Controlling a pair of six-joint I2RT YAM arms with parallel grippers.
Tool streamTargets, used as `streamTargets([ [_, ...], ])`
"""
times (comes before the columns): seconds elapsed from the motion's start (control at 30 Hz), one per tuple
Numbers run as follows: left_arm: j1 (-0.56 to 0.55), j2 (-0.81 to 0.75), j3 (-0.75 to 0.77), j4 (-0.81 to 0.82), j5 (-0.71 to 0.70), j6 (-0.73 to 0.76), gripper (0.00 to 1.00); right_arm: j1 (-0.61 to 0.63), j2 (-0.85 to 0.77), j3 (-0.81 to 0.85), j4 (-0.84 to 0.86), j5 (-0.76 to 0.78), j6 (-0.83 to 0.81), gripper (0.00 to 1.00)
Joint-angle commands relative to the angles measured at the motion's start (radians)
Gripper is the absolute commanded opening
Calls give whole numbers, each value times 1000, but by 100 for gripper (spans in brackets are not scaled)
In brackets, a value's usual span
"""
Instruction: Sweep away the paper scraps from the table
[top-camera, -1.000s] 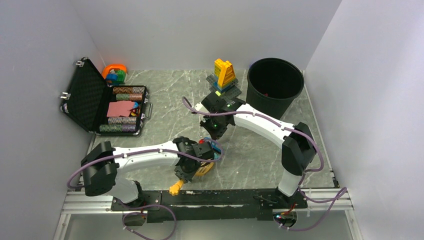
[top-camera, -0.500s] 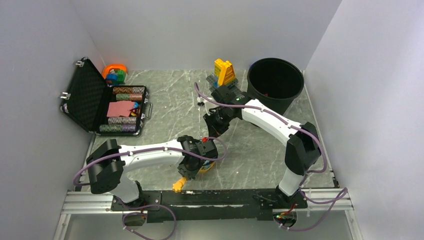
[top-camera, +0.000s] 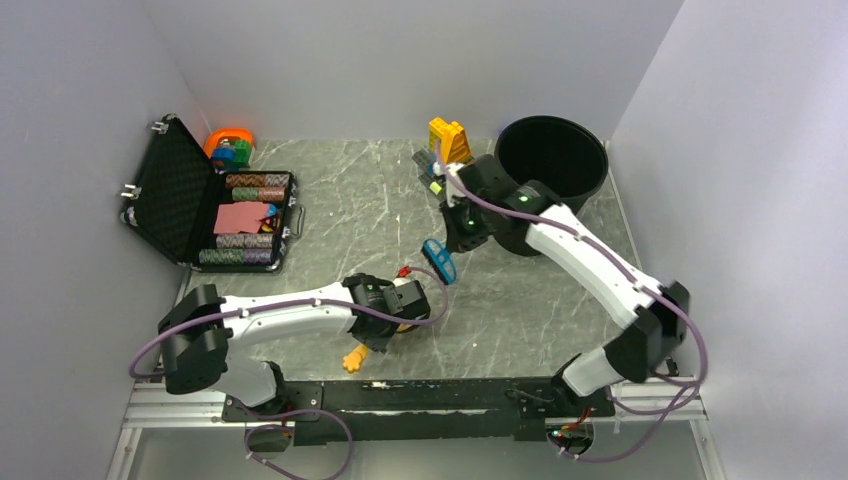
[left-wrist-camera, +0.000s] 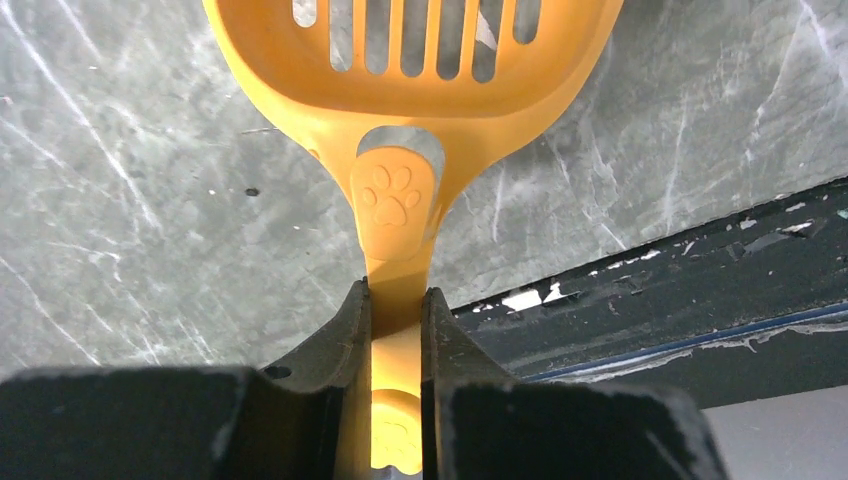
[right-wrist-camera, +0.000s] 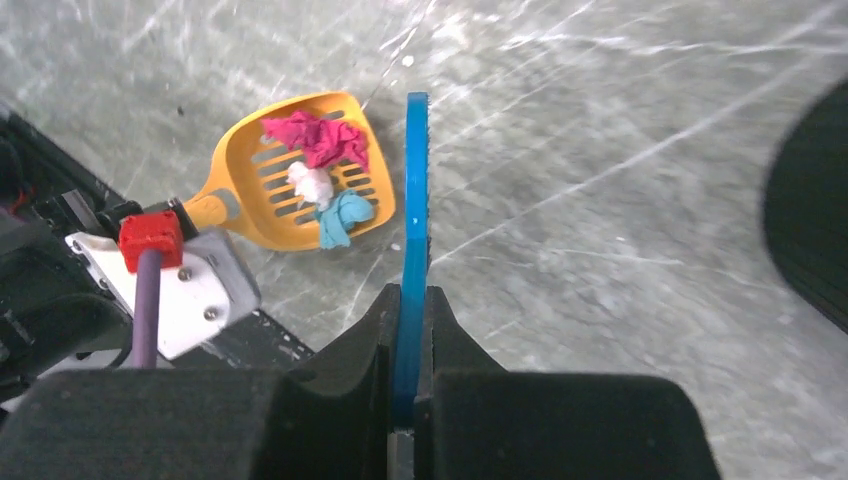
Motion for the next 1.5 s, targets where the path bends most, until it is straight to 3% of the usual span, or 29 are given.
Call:
streamTargets([
  [0.0,-13,-64,42,-20,-109,22,0,-16,-185,-16,30,184,82,0],
  [0.2,-13,-61,192,-70,-138,96,0,-17,-382,-72,25,343,177,0],
  [0.47,29,87,567,-158,-150,247,0,-17,-569,-166,-80,472,340,0],
  [0.73,91,284,939,-222,-74,335,0,-17,-757,-75,-151,708,448,0],
  [1.07,121,484,1355,-195,144,380,0,-17,-963,-27,-81,1022,468,0],
  [1.23,161,508,1379,-18,347,356,0,-17,-1020,-47,-67,1097,473,0],
  [1.47,266,623,1425,275,702,142,0,-16,-1010,-45,-73,1092,463,0],
])
